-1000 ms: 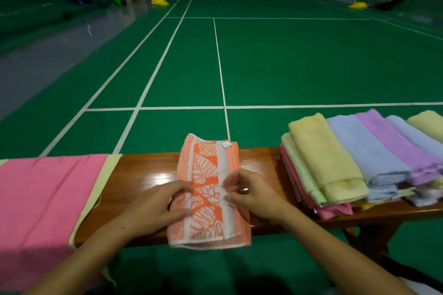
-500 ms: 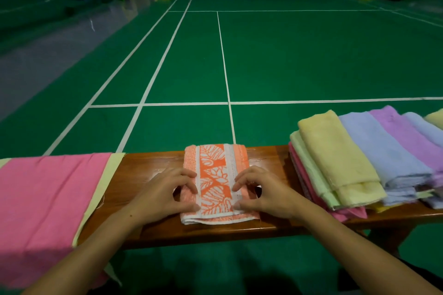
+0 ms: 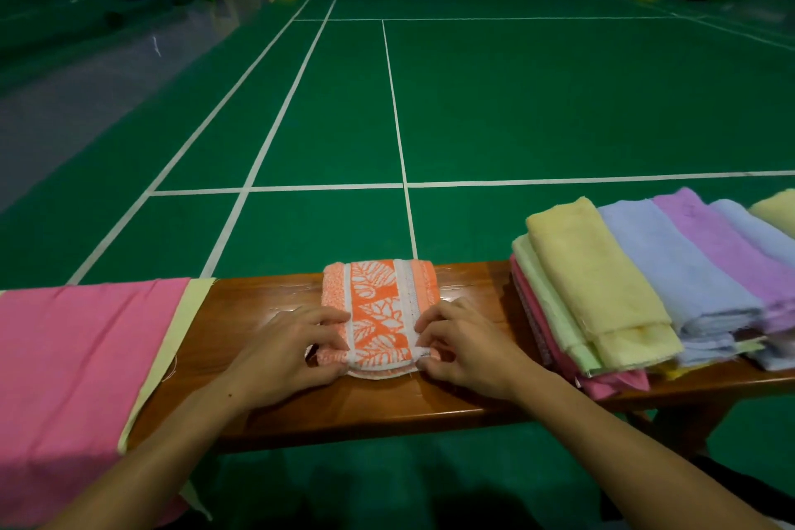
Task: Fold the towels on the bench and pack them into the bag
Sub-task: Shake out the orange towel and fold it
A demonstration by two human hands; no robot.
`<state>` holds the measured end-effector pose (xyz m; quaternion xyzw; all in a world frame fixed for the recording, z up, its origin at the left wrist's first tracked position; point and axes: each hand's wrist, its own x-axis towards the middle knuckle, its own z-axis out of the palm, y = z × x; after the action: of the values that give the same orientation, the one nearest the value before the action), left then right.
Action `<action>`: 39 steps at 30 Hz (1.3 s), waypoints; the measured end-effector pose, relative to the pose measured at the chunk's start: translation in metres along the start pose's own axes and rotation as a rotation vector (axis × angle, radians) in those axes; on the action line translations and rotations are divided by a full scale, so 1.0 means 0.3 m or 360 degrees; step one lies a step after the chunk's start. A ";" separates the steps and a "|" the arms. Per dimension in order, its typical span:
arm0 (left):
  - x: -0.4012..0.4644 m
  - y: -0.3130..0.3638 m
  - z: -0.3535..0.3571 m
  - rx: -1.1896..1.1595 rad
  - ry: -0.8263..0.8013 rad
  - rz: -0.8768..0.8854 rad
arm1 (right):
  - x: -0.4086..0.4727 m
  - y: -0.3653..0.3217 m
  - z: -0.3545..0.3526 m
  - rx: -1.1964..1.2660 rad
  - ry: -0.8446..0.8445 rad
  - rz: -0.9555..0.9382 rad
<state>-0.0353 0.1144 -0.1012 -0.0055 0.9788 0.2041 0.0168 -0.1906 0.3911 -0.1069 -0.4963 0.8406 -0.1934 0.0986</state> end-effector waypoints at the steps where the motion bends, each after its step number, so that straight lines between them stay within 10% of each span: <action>1: 0.005 -0.001 -0.001 -0.0035 0.0020 0.0000 | 0.004 0.000 -0.003 0.0013 -0.0003 0.0000; 22: -0.084 0.109 -0.092 -0.1386 -0.0379 -0.0259 | -0.066 -0.088 -0.104 0.1426 -0.0230 0.0492; 29: -0.047 0.111 -0.087 -0.1562 0.0042 -0.0141 | -0.036 -0.069 -0.103 0.1955 -0.0109 0.0721; 39: 0.049 0.062 0.012 -0.1081 0.0395 -0.0410 | 0.012 -0.035 -0.063 0.1529 0.0231 0.0436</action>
<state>-0.0502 0.1330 -0.0977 -0.1583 0.8413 0.5109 -0.0791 -0.1909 0.3877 -0.0852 -0.2652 0.7188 -0.5776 0.2815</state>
